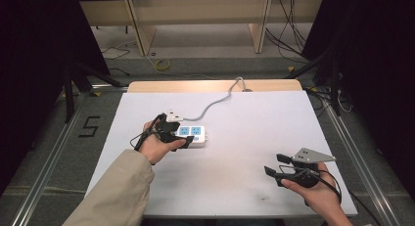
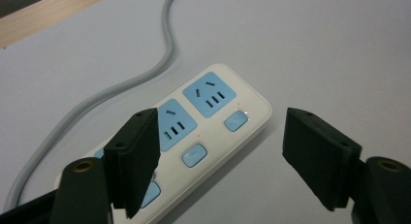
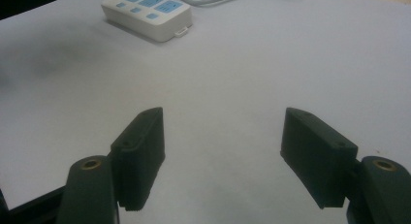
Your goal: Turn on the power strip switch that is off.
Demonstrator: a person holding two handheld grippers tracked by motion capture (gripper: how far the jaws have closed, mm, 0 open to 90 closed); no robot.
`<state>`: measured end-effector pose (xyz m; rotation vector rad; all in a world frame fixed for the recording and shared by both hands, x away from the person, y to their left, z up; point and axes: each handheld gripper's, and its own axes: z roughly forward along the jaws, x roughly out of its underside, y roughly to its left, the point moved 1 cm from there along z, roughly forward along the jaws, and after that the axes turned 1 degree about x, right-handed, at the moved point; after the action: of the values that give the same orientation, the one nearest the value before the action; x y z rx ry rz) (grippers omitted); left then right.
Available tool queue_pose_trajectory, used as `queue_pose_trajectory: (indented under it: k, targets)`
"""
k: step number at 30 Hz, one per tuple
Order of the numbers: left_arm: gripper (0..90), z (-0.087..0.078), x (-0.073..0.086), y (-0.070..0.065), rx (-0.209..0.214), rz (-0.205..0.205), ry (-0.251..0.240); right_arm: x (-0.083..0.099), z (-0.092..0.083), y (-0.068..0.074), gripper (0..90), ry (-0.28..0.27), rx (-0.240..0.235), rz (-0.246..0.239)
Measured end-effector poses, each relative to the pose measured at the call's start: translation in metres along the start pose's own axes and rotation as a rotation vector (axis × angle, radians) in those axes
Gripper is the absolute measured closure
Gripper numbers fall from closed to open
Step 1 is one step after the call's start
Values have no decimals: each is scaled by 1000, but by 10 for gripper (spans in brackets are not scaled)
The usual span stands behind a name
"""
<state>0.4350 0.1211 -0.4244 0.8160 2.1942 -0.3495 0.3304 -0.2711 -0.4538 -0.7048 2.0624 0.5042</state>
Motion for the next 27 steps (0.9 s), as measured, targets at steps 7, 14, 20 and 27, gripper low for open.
queue_pose_trajectory:
  k: [7,14,20,27]
  targets:
    - [241,-12,7,-7,47,33,-40,0,1,0,324,-2,-3,1]
    - [220,-20,22,-13,57,66,-55,0,1,0,323,-3,-10,1]
    - [195,-29,36,-20,81,108,-68,0,1,0,319,1,-13,-1]
    - [178,-41,57,-20,86,124,-72,1,2,0,317,2,-15,1]
